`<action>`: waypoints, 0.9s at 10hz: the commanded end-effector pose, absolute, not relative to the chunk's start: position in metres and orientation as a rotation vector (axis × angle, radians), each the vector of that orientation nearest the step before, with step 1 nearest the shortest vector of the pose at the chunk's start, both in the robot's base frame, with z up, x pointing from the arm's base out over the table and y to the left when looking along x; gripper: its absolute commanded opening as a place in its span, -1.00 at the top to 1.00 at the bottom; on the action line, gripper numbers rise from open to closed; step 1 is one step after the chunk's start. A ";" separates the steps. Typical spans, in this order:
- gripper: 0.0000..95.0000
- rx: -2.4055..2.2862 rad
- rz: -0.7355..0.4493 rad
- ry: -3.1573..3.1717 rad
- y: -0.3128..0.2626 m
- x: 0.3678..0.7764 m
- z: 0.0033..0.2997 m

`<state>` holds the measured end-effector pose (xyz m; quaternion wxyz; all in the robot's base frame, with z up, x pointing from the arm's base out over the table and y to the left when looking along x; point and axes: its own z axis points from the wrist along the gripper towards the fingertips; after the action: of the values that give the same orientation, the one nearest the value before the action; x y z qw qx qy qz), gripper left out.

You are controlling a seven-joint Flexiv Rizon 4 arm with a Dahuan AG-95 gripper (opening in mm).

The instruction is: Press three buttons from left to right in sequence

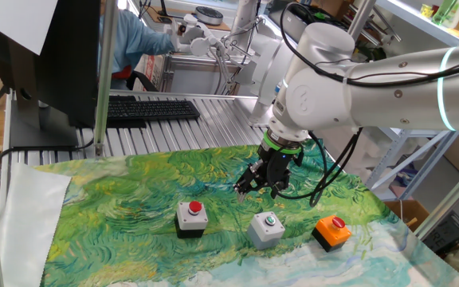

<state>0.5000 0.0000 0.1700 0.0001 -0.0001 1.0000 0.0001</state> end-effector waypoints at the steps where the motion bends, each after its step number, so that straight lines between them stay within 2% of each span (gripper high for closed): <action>1: 1.00 0.220 -0.022 3.112 0.000 0.500 0.170; 9: 1.00 0.229 -0.013 3.111 0.000 0.499 0.170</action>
<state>0.4989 0.0002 0.1695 0.0112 0.0738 0.9972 -0.0043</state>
